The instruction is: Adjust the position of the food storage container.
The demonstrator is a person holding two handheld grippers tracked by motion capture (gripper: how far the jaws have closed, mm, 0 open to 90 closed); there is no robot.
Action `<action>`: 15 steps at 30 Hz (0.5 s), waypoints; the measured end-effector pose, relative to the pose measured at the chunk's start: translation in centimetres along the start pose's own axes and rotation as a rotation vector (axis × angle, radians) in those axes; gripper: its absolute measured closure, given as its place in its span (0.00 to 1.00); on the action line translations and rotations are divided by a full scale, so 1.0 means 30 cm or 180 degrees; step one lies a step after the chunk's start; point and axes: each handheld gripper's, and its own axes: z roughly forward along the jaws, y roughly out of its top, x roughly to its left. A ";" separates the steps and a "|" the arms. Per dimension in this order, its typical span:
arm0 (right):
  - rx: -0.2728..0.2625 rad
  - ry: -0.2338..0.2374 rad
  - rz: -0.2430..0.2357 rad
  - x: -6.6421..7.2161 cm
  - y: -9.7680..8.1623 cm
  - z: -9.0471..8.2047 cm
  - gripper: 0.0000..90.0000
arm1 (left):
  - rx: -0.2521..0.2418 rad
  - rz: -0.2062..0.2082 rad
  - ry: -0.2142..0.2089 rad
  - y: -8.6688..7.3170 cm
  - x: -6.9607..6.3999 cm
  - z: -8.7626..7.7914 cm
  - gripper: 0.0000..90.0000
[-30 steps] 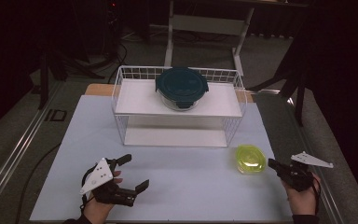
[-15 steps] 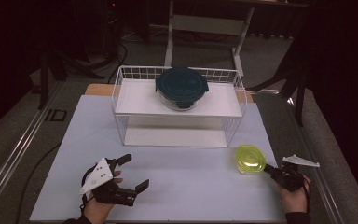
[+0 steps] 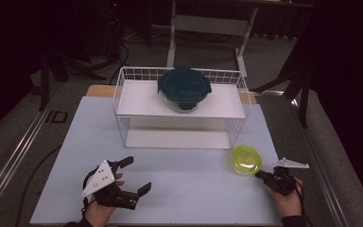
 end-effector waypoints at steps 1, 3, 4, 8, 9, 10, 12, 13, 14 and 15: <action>0.0000 0.0000 0.0000 0.000 0.000 0.000 1.00 | 0.0000 0.0000 0.0000 0.000 0.000 0.000 0.01; -0.0028 -0.0085 0.0035 -0.023 0.018 0.003 1.00 | 0.0002 0.0000 0.0005 0.000 0.001 0.000 0.01; -0.0028 -0.0085 0.0035 -0.023 0.018 0.003 1.00 | 0.0002 0.0000 0.0005 0.000 0.001 0.000 0.01; -0.0062 -0.0139 0.0073 -0.051 0.047 0.010 1.00 | -0.0005 -0.0002 0.0002 0.000 0.002 -0.001 0.01; -0.0068 -0.0166 0.0070 -0.056 0.052 0.013 1.00 | 0.0008 0.0005 0.0008 0.000 0.002 0.000 0.01; -0.0071 -0.0170 0.0082 -0.063 0.059 0.016 1.00 | 0.0004 -0.0003 0.0005 -0.001 0.002 0.000 0.01; -0.0068 -0.0169 0.0114 -0.070 0.068 0.024 1.00 | 0.0003 -0.0009 0.0005 -0.001 0.002 0.000 0.01; -0.0063 -0.0181 0.0109 -0.071 0.073 0.028 1.00 | 0.0002 0.0002 0.0005 0.000 0.001 0.000 0.01; -0.0063 -0.0151 0.0123 -0.073 0.075 0.033 1.00 | -0.0001 0.0002 0.0004 0.000 0.002 0.000 0.01; -0.0051 -0.0152 0.0116 -0.071 0.077 0.038 1.00 | -0.0006 -0.0004 0.0002 0.000 0.002 -0.001 0.01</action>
